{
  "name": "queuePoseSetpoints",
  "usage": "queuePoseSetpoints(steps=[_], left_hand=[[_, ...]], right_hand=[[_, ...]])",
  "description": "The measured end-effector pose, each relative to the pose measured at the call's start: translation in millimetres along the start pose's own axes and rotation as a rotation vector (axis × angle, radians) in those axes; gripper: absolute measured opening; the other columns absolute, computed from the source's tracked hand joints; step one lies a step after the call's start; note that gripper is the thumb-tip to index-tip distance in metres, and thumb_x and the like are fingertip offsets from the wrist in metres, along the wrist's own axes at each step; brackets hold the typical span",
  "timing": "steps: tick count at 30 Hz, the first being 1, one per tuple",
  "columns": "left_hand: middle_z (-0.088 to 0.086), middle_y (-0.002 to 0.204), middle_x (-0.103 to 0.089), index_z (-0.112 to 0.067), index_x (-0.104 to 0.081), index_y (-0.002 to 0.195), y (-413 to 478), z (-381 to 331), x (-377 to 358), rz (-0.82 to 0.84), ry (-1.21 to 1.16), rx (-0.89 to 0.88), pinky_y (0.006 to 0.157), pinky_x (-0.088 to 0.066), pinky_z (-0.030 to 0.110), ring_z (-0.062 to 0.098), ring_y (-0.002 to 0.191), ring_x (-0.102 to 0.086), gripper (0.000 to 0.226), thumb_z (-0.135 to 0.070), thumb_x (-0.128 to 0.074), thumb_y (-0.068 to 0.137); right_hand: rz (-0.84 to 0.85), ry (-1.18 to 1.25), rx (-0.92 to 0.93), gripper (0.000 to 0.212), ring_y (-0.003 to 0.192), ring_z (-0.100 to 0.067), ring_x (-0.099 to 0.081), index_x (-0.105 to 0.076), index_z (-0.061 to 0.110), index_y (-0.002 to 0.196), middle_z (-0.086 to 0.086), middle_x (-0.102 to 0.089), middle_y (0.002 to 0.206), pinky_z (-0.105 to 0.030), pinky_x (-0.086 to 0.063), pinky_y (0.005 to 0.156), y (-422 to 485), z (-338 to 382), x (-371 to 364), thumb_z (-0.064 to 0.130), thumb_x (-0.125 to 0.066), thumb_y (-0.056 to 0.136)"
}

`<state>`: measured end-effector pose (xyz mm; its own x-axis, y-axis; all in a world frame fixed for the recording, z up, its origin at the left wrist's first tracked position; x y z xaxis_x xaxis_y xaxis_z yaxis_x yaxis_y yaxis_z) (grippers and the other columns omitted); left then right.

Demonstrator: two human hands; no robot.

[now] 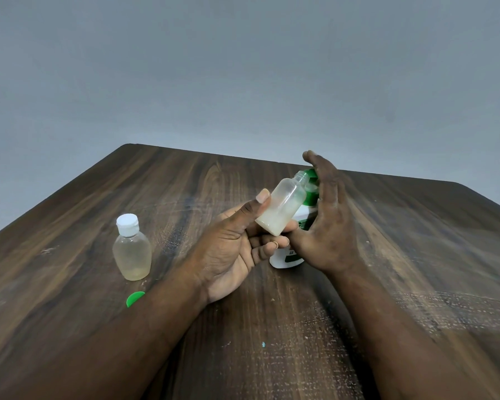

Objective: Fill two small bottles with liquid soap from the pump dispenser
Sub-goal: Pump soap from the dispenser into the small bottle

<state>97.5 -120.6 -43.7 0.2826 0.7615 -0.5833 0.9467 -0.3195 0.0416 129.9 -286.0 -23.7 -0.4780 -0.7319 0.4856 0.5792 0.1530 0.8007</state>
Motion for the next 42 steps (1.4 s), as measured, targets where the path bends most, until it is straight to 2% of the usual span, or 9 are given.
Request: queuePoseSetpoints(steps=[3, 7, 14, 20, 26, 28, 32, 36, 42], left_hand=[[0.026, 0.101, -0.075, 0.002, -0.062, 0.127, 0, -3, 0, -0.006, -0.012, -0.013, 0.053, -0.056, 0.018, 0.016, 0.064, -0.069, 0.062, -0.043, -0.071, 0.085], [0.026, 0.103, -0.075, -0.001, -0.065, 0.124, 1, -7, 2, -0.014, -0.013, -0.032, 0.054, -0.056, 0.018, 0.015, 0.065, -0.069, 0.055, -0.041, -0.070, 0.086], [0.026, 0.105, -0.075, -0.002, -0.066, 0.124, 1, -5, 3, -0.024, 0.009, -0.029, 0.055, -0.056, 0.017, 0.015, 0.065, -0.068, 0.051, -0.040, -0.069, 0.089], [0.027, 0.104, -0.075, -0.004, -0.067, 0.120, -1, -7, 1, -0.042, 0.022, -0.053, 0.056, -0.056, 0.018, 0.017, 0.065, -0.068, 0.048, -0.039, -0.070, 0.088], [0.030, 0.110, -0.073, 0.001, -0.069, 0.119, 2, -7, 4, -0.087, 0.010, -0.102, 0.058, -0.056, 0.020, 0.020, 0.070, -0.069, 0.052, -0.037, -0.075, 0.084], [0.024, 0.103, -0.074, -0.001, -0.072, 0.114, 2, -7, 5, -0.122, 0.009, -0.129, 0.059, -0.058, 0.020, 0.021, 0.072, -0.070, 0.050, -0.036, -0.078, 0.079], [0.017, 0.099, -0.077, -0.004, -0.076, 0.104, 3, -9, 7, -0.166, 0.006, -0.202, 0.070, -0.062, 0.024, 0.024, 0.082, -0.074, 0.040, -0.030, -0.080, 0.074], [0.021, 0.108, -0.077, -0.001, -0.075, 0.107, 1, -12, 6, -0.165, 0.026, -0.253, 0.073, -0.062, 0.026, 0.030, 0.095, -0.076, 0.042, -0.028, -0.079, 0.076], [0.018, 0.108, -0.078, 0.000, -0.074, 0.110, -1, -13, 7, -0.183, 0.048, -0.269, 0.078, -0.063, 0.028, 0.033, 0.100, -0.076, 0.043, -0.027, -0.080, 0.077]], right_hand=[[-0.001, 0.027, 0.036, 0.095, 0.132, 0.004, -0.044, -0.038, 0.003, 0.158, -0.006, -0.049, 0.154, -0.009, -0.037, 0.105, -1, -1, 3, 0.043, -0.073, 0.078], [0.013, 0.103, 0.052, 0.086, 0.139, -0.016, -0.049, -0.040, 0.003, 0.156, -0.008, -0.050, 0.153, -0.025, -0.042, 0.112, -1, -3, 3, 0.034, -0.067, 0.080], [-0.025, 0.132, 0.052, 0.077, 0.127, -0.019, -0.055, -0.047, 0.001, 0.147, -0.008, -0.056, 0.139, -0.022, -0.041, 0.105, -6, -7, -4, 0.021, -0.068, 0.075], [-0.014, 0.152, 0.064, 0.076, 0.127, -0.024, -0.056, -0.046, 0.002, 0.147, -0.009, -0.055, 0.139, -0.027, -0.045, 0.105, -5, -6, -3, 0.028, -0.066, 0.079], [-0.016, 0.145, 0.045, 0.076, 0.128, -0.020, -0.056, -0.047, 0.004, 0.148, -0.007, -0.056, 0.140, -0.024, -0.043, 0.105, -3, -6, -3, 0.027, -0.066, 0.078], [-0.017, 0.137, 0.037, 0.076, 0.129, -0.020, -0.055, -0.046, 0.004, 0.148, -0.008, -0.056, 0.140, -0.022, -0.042, 0.106, -3, -6, -4, 0.026, -0.067, 0.078], [-0.047, 0.126, 0.030, 0.074, 0.127, -0.019, -0.055, -0.046, 0.002, 0.148, -0.007, -0.056, 0.140, -0.021, -0.042, 0.106, -5, -4, -5, 0.031, -0.067, 0.082], [-0.111, 0.039, 0.050, 0.074, 0.125, -0.025, -0.056, -0.049, -0.002, 0.143, -0.012, -0.057, 0.137, -0.026, -0.044, 0.107, -6, -3, -10, 0.036, -0.070, 0.084], [-0.121, -0.019, 0.039, 0.076, 0.122, -0.026, -0.057, -0.049, -0.001, 0.143, -0.013, -0.058, 0.135, -0.027, -0.045, 0.105, -9, -3, -11, 0.039, -0.072, 0.083]])
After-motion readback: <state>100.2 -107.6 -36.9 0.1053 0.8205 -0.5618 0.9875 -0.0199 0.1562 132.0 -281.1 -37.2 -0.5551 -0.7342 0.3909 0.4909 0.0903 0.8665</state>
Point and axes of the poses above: each hand's wrist, its own y-axis towards the middle knuckle, its own x-axis out of the back of the hand, z = x × y, the point moved 3 cm from there along y, towards the middle knuckle
